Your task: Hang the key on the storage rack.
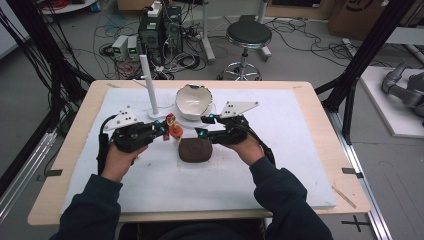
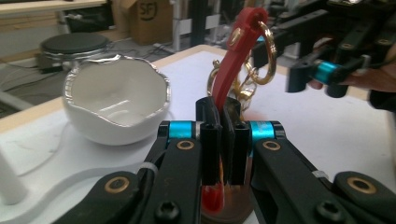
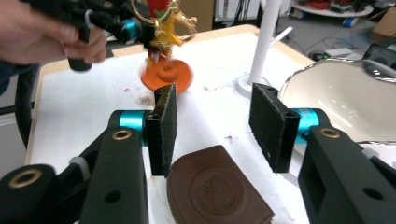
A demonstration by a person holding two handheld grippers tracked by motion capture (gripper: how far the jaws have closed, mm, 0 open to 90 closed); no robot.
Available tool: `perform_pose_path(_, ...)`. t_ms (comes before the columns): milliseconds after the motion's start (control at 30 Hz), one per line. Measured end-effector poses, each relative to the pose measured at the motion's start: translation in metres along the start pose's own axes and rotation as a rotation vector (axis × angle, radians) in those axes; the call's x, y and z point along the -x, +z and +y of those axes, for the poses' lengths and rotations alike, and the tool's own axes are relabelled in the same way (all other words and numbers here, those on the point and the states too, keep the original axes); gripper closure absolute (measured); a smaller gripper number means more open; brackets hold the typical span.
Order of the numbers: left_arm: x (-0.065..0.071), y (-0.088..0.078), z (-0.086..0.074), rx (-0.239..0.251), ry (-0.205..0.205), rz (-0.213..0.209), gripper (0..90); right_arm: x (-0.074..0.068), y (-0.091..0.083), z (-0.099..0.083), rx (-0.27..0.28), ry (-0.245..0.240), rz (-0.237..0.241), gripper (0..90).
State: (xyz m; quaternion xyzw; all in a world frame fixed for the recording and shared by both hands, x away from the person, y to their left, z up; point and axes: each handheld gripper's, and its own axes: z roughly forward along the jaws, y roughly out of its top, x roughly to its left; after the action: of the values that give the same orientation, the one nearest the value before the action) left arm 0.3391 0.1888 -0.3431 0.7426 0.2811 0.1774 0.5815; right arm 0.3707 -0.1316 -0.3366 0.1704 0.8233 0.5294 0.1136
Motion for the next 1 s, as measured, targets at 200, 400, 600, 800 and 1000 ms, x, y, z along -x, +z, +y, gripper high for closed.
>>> perform_pose_path(200,-0.015,-0.013,0.020,-0.009,-0.007,0.086,86.8,0.008,-0.022,-0.013,0.028,0.033,-0.056,47.4)
perform_pose_path(400,-0.036,-0.023,0.038,-0.025,-0.014,0.184,86.7,0.022,-0.050,-0.031,0.041,0.068,-0.141,47.0)
perform_pose_path(600,-0.059,-0.027,0.055,-0.092,-0.007,0.292,86.7,0.032,-0.066,-0.047,0.060,0.102,-0.192,46.7)
perform_pose_path(800,-0.073,-0.023,0.069,-0.172,0.025,0.371,86.7,0.035,-0.068,-0.050,0.070,0.107,-0.198,46.5)
perform_pose_path(1000,-0.078,-0.014,0.072,-0.205,0.042,0.387,86.7,0.035,-0.068,-0.050,0.068,0.108,-0.201,46.4)
